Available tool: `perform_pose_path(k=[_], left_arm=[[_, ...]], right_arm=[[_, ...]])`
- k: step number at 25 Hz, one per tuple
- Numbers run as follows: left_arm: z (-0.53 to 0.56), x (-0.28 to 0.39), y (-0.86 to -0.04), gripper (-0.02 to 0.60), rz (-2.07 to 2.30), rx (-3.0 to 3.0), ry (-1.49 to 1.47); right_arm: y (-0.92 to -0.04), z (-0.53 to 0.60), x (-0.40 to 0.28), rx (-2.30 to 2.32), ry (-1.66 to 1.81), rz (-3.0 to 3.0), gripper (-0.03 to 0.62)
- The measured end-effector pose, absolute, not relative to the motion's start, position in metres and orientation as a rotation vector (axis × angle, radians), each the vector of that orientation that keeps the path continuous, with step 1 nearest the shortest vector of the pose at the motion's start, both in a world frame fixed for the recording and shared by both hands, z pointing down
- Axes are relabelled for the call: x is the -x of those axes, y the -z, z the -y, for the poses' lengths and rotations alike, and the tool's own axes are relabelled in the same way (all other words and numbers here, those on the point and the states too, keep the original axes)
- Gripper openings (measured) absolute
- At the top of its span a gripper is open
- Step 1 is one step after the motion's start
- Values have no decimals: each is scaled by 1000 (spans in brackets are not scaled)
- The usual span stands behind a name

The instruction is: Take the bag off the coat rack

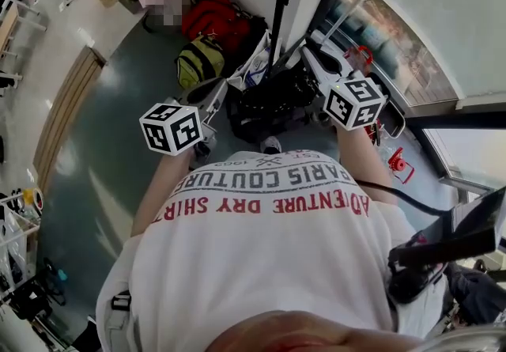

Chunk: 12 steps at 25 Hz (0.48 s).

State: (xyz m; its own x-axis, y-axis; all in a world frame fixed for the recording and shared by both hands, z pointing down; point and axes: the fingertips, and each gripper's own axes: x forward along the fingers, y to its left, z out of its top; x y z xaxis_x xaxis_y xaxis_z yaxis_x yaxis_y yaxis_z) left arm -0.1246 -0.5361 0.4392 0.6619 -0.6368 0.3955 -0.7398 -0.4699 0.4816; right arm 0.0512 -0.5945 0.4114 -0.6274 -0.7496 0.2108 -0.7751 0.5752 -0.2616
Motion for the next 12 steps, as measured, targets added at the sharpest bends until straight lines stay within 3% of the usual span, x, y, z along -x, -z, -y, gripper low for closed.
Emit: perform_pose_path(k=[12], left_arm=[[426,138,-386,2,985,-2405,-93]], right_arm=[[-365,457,-35,-1393,-502,2791,17]])
